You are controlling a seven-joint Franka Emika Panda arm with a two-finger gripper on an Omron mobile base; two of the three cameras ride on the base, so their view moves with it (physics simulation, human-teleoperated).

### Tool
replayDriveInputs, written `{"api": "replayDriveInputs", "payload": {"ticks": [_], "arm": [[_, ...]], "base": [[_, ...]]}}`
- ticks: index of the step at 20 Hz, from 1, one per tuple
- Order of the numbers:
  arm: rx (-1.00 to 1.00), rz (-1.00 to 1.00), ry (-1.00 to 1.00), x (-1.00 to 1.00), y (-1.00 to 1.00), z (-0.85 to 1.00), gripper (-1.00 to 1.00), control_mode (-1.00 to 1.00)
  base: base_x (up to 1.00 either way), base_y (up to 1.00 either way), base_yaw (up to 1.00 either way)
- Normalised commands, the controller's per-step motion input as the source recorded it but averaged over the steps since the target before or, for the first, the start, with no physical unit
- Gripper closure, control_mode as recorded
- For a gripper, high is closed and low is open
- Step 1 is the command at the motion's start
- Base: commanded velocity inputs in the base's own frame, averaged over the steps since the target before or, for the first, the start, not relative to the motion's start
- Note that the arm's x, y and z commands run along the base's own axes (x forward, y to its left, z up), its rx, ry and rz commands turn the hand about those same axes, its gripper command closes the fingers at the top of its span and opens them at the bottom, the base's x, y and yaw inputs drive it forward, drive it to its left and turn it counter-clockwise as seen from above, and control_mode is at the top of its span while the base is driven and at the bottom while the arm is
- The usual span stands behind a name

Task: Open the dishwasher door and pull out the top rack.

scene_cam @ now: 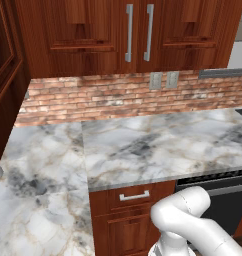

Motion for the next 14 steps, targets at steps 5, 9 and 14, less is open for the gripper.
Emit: {"api": "replayDriveInputs", "payload": {"ticks": [5, 9, 14], "arm": [[0.00, 0.00, -0.03, 0.09, -0.02, -0.06, -1.00, -1.00], [0.00, 0.00, -0.01, 0.11, -0.05, -0.06, -1.00, -1.00], [0.00, 0.00, 0.00, 0.14, -0.04, -0.07, -1.00, -1.00]], "base": [[0.00, 0.00, 0.00], [0.00, 0.00, 0.00], [0.00, 0.00, 0.00]]}}
